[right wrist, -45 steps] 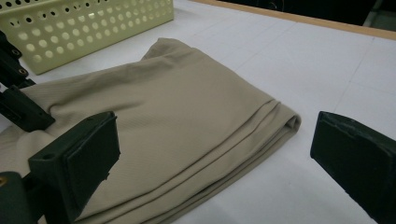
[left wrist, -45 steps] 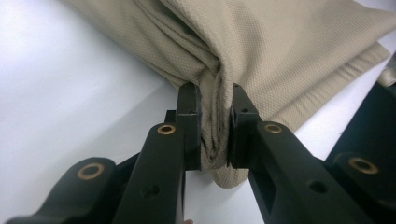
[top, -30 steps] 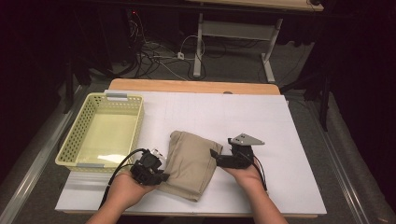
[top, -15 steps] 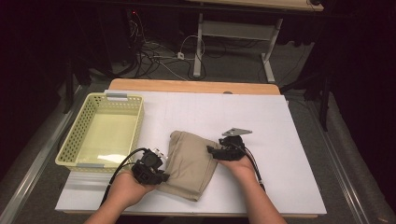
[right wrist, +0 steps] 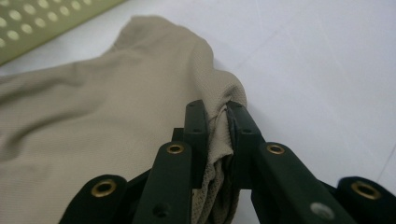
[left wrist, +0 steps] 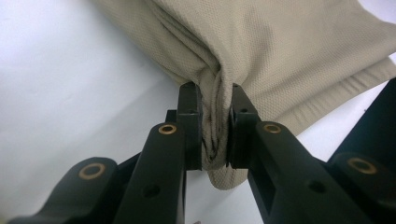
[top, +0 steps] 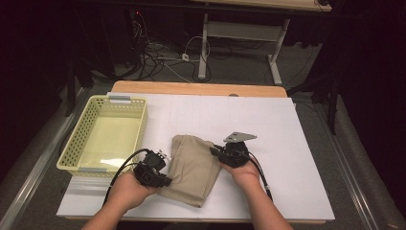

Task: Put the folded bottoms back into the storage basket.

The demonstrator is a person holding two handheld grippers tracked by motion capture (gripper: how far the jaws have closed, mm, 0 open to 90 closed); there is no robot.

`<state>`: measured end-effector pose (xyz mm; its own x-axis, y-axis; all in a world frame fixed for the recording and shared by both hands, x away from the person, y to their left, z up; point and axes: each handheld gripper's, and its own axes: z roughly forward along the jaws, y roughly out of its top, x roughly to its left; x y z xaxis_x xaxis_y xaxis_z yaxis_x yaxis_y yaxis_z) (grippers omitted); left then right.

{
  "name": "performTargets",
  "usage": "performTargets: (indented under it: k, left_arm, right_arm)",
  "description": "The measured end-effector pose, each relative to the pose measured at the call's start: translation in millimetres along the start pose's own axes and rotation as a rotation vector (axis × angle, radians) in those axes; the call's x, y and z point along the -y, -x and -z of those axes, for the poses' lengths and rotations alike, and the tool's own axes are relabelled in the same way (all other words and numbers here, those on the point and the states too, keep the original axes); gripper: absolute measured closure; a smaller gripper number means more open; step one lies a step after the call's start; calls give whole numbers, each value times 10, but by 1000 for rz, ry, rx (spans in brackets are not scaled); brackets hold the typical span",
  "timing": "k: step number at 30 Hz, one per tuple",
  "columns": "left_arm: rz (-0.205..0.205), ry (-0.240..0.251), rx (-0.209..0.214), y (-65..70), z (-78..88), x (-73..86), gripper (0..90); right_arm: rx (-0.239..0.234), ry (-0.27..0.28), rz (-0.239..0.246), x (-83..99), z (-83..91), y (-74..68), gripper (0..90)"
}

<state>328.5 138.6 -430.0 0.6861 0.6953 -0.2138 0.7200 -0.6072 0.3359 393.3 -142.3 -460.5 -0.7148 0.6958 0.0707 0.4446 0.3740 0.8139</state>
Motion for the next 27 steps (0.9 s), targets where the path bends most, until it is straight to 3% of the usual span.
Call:
performTargets:
  k: [7, 15, 27]
  left_arm:
    - [5, -25, -53, -37, 210, 50, 776]
    - [23, -40, -93, -134, 429, 172, 775]
    - [59, -125, -116, -211, 431, 123, 775]
  right_arm:
    - [-15, 49, 51, -185, -23, -182, 819]
    - [-51, 76, 68, -331, -182, -358, 818]
    - [-64, 70, 65, -378, -352, -446, 817]
